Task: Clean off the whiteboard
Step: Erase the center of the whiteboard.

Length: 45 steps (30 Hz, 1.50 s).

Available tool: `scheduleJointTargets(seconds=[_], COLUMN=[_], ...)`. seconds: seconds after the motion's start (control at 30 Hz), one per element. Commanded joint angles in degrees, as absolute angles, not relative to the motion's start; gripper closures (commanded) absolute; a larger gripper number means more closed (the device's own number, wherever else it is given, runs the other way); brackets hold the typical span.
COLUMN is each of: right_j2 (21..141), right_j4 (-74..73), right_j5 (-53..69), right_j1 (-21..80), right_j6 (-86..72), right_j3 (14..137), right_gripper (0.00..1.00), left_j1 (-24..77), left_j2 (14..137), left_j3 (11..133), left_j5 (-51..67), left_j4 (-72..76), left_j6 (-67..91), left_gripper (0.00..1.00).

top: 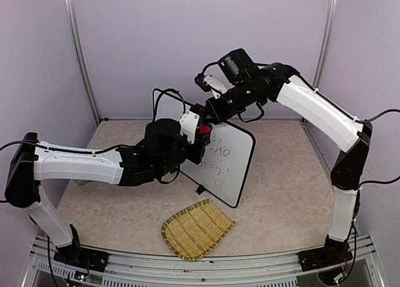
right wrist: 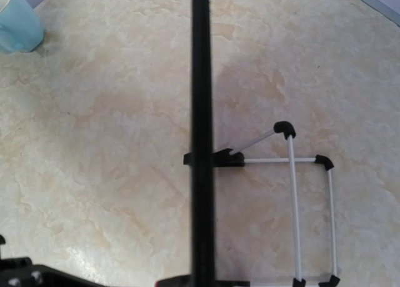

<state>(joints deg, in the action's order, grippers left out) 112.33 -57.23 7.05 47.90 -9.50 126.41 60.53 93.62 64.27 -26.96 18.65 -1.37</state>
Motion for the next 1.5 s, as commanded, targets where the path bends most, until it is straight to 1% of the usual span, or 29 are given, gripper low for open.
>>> scheduleJointTargets(seconds=[0.0,0.33,0.5,0.57,0.7,1.0,1.27,1.47], right_j2=[112.33,112.46,112.34,112.45,112.47,112.46,112.63,112.76], right_j4=[-57.86,-58.32,-58.29,-58.34,-58.32,-58.28,-58.28,-58.20], right_j5=[12.66,12.48,12.41,12.48,12.50,12.44,12.46,12.57], right_j1=[50.12,49.99,49.99,49.99,49.89,49.87,49.76,49.75], right_j6=[-9.22,-9.15,-9.14,-9.20,-9.22,-9.22,-9.23,-9.23], right_j3=[125.11,125.44,125.52,125.53,125.54,125.52,125.61,125.60], right_gripper=[1.00,1.00,1.00,1.00,1.00,1.00,1.00,1.00], left_j1=[61.34,63.16,63.58,63.63,62.94,58.80,58.38,61.24], left_j2=[94.73,96.34,96.56,96.74,96.88,95.78,96.65,96.47], left_j3=[65.23,63.00,62.96,62.89,63.42,61.23,61.40,61.83], left_j5=[-23.40,-19.42,-19.33,-21.06,-28.26,-31.42,-29.28,-25.25], left_j4=[24.85,26.24,25.07,24.78,22.80,21.41,21.92,24.26], left_j6=[-2.23,-2.59,-2.82,-2.64,-1.21,2.20,2.26,-1.24], left_gripper=[0.83,0.83,0.83,0.83,0.83,0.83,0.84,0.83])
